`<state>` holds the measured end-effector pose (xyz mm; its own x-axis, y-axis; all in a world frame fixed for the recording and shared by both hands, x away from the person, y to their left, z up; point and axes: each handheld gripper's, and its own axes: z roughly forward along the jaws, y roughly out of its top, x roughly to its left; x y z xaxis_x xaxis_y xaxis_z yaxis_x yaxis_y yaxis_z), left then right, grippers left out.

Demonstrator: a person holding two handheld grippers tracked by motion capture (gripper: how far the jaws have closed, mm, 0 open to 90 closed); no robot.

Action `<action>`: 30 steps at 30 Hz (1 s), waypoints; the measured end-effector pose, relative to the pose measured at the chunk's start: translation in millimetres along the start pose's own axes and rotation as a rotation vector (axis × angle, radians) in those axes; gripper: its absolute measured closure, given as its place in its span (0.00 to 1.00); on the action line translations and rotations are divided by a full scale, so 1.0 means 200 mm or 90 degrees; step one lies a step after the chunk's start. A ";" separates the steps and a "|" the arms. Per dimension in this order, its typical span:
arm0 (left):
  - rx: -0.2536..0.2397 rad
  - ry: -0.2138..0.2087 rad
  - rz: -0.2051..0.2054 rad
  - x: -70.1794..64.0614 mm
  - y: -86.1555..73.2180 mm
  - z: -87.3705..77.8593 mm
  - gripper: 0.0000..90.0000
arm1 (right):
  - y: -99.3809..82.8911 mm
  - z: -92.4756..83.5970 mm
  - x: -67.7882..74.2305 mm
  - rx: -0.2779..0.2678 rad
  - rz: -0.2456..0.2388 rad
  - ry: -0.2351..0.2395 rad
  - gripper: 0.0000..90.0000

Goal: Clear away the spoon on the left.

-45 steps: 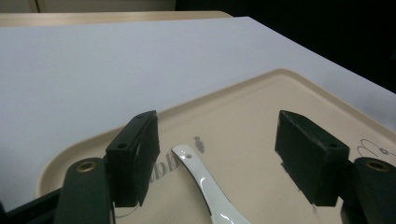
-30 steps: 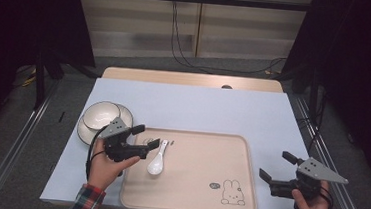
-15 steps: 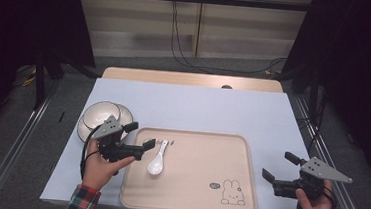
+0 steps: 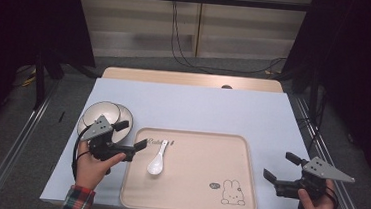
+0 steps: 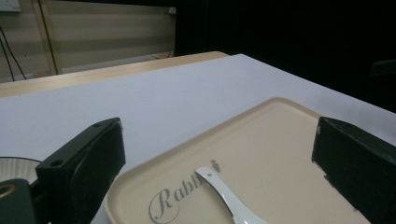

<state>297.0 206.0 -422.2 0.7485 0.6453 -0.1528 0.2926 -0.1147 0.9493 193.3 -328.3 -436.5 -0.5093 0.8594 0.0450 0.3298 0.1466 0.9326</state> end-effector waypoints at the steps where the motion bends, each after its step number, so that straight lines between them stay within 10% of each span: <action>1: 0.000 0.003 0.003 0.00 0.00 -0.01 0.03 | 0.00 0.00 0.00 0.002 0.003 0.003 0.01; 30: 0.009 0.000 0.046 0.07 -0.05 -0.16 0.01 | -0.02 -0.01 -0.04 0.008 0.007 0.010 0.01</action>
<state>286.2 240.6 -425.8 0.7682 0.6347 -0.0841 0.2459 -0.1712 0.9541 193.6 -337.0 -439.9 -0.5179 0.8533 0.0609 0.3453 0.1435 0.9274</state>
